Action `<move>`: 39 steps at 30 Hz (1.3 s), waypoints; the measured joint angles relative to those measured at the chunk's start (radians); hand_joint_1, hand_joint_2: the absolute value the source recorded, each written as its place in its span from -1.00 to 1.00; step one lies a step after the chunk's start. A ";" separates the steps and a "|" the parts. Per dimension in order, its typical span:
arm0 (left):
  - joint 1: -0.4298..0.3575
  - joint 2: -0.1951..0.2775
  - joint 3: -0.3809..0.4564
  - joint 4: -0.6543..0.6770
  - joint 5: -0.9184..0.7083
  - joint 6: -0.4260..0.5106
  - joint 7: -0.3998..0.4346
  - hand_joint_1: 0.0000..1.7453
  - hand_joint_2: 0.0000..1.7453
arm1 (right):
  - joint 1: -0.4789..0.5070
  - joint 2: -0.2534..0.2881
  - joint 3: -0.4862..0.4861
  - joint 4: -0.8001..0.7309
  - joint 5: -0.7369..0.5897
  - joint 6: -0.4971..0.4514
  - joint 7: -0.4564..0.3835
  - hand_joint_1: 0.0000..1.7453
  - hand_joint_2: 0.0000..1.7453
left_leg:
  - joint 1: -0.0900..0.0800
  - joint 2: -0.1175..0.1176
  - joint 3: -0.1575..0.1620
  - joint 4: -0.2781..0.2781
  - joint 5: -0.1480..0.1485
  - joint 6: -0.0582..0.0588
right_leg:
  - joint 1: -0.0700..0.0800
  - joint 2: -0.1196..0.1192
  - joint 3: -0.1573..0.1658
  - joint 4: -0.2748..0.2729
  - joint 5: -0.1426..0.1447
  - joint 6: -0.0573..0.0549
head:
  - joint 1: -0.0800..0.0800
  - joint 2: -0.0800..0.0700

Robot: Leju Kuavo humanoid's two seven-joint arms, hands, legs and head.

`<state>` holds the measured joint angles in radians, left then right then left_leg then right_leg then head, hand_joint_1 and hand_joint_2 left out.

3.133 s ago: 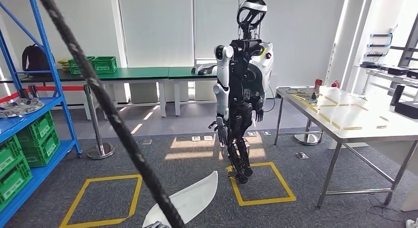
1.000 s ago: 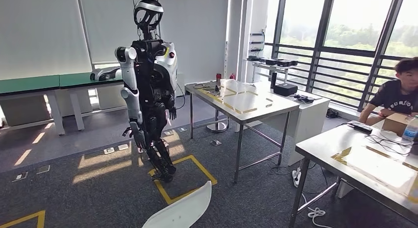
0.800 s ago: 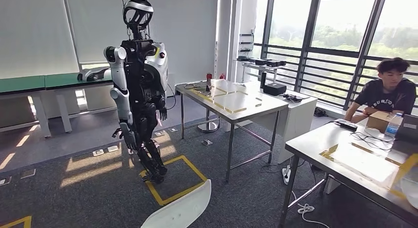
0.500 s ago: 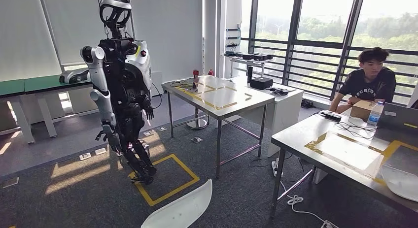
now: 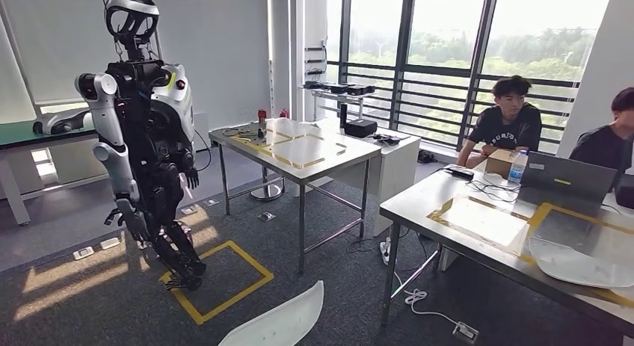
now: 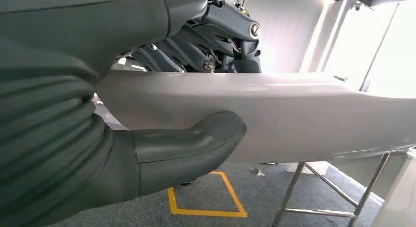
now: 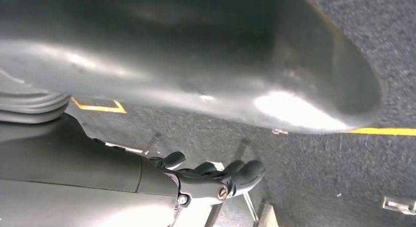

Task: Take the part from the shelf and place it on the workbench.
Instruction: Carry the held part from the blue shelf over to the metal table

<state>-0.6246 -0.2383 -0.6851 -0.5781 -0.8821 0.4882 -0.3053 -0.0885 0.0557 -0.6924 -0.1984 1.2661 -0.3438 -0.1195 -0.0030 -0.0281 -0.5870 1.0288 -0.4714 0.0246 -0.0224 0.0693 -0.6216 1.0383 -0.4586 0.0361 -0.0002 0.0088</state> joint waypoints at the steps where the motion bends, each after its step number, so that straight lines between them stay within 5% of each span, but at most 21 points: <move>1: -0.004 -0.002 0.000 0.000 -0.001 0.000 0.001 1.00 1.00 | -0.003 0.000 0.000 0.000 0.000 0.001 0.001 -1.00 -1.00 | 0.002 0.009 0.001 -0.004 0.003 0.006 | 0.001 -0.020 -0.017 0.034 -0.020 0.004 | 0.002 0.000; 4: -0.007 -0.001 0.000 0.001 -0.001 0.000 -0.005 1.00 1.00 | -0.010 0.001 0.000 0.000 0.001 0.002 0.005 -1.00 -1.00 | 0.000 0.038 0.000 -0.005 0.003 0.014 | 0.003 -0.056 -0.104 0.218 -0.103 0.012 | 0.005 0.000; 6: 0.002 0.000 0.000 0.001 -0.001 0.005 -0.011 1.00 1.00 | -0.002 0.001 0.000 0.000 -0.001 -0.001 0.001 -1.00 -1.00 | 0.000 0.055 0.000 -0.004 0.001 0.014 | 0.002 -0.060 -0.120 0.254 -0.099 0.016 | 0.003 0.000; 9: 0.003 -0.003 0.000 0.001 -0.005 0.010 -0.007 1.00 1.00 | 0.000 0.001 -0.002 0.000 -0.005 -0.005 -0.008 -1.00 -1.00 | -0.002 0.077 -0.001 0.001 -0.003 0.008 | 0.004 -0.093 -0.026 0.074 -0.015 0.013 | -0.001 0.000; 11: -0.005 -0.006 0.000 0.000 -0.008 0.006 0.000 1.00 1.00 | -0.009 0.001 -0.002 0.000 -0.001 -0.004 -0.005 -1.00 -1.00 | -0.007 0.089 0.000 0.004 -0.007 -0.002 | 0.009 -0.112 0.015 -0.009 0.009 0.001 | -0.001 0.000; 15: -0.010 -0.006 0.000 -0.001 -0.004 0.003 -0.002 1.00 1.00 | -0.008 0.002 -0.003 0.000 0.000 -0.002 0.005 -1.00 -1.00 | -0.005 0.089 0.000 0.014 -0.019 -0.027 | 0.008 -0.089 0.015 -0.021 0.014 -0.025 | -0.002 0.000; 19: -0.005 -0.003 0.000 -0.001 -0.008 0.003 0.005 1.00 1.00 | -0.011 0.002 -0.003 0.000 0.001 -0.001 0.005 -1.00 -1.00 | -0.001 0.037 -0.094 0.223 -0.126 -0.039 | 0.002 -0.063 0.016 -0.025 0.018 -0.041 | -0.004 0.000; 21: -0.001 0.000 0.000 -0.001 -0.010 0.002 0.013 1.00 1.00 | -0.011 0.002 -0.003 0.000 0.004 0.001 0.008 -1.00 -1.00 | -0.001 0.034 -0.121 0.279 -0.131 -0.038 | 0.003 -0.044 0.015 -0.024 0.019 -0.041 | -0.005 0.000; 24: -0.001 0.003 0.000 -0.002 -0.010 0.002 0.015 1.00 1.00 | -0.011 0.004 -0.003 0.000 0.005 0.003 0.009 -1.00 -1.00 | 0.000 0.010 -0.039 0.111 -0.042 -0.028 | 0.003 -0.015 0.014 -0.019 0.019 -0.038 | -0.006 0.000; 26: -0.002 0.003 0.000 -0.003 -0.010 0.002 0.015 1.00 1.00 | -0.012 0.007 -0.003 0.000 0.005 0.003 0.009 -1.00 -1.00 | -0.002 -0.014 0.007 0.016 -0.014 -0.023 | 0.003 0.000 0.010 -0.017 0.022 -0.028 | -0.004 0.000; 29: -0.001 0.003 0.000 -0.004 -0.011 0.002 0.013 1.00 1.00 | -0.010 0.008 -0.003 0.000 0.004 0.003 0.008 -1.00 -1.00 | -0.007 -0.007 0.012 0.000 -0.009 -0.009 | -0.003 0.013 0.003 -0.019 0.027 -0.008 | -0.003 0.000; 31: -0.001 0.002 0.000 -0.004 -0.011 0.003 0.011 1.00 1.00 | -0.008 0.009 -0.003 0.000 0.003 0.001 0.006 -1.00 -1.00 | -0.004 0.007 0.014 -0.009 -0.002 0.005 | -0.002 -0.008 -0.013 0.011 0.007 0.001 | 0.000 0.000; 34: 0.001 0.002 0.000 -0.004 -0.011 0.004 0.010 1.00 1.00 | -0.011 0.010 -0.004 0.000 0.002 -0.002 0.004 -1.00 -1.00 | -0.003 0.032 0.014 -0.013 0.001 0.017 | 0.002 -0.051 -0.093 0.181 -0.078 0.008 | 0.005 0.000; 36: 0.004 0.004 0.000 -0.003 -0.012 0.005 0.011 1.00 1.00 | -0.009 0.010 -0.004 0.000 0.003 -0.002 0.003 -1.00 -1.00 | -0.004 0.050 0.013 -0.012 -0.001 0.018 | 0.002 -0.058 -0.127 0.253 -0.095 0.010 | 0.004 0.000; 37: 0.005 0.004 0.000 -0.003 -0.010 0.006 0.011 1.00 1.00 | -0.008 0.010 -0.004 0.000 0.005 -0.002 0.004 -1.00 -1.00 | -0.004 0.058 0.012 -0.010 -0.002 0.017 | 0.002 -0.061 -0.117 0.234 -0.078 0.010 | 0.003 0.000; 39: 0.005 0.004 0.000 -0.003 -0.003 0.008 0.010 1.00 1.00 | -0.011 0.010 -0.004 0.000 0.013 0.001 0.007 -1.00 -1.00 | -0.004 0.074 0.013 -0.007 -0.006 0.013 | 0.003 -0.086 -0.048 0.103 -0.017 0.006 | 0.001 0.000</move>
<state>-0.6196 -0.2346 -0.6855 -0.5813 -0.8849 0.4960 -0.2953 -0.0995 0.0656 -0.6962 -0.1984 1.2788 -0.3427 -0.1121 -0.0072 0.0457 -0.5735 1.0218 -0.4774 0.0373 -0.0191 -0.0165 -0.6691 1.1412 -0.4757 0.0423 0.0006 0.0088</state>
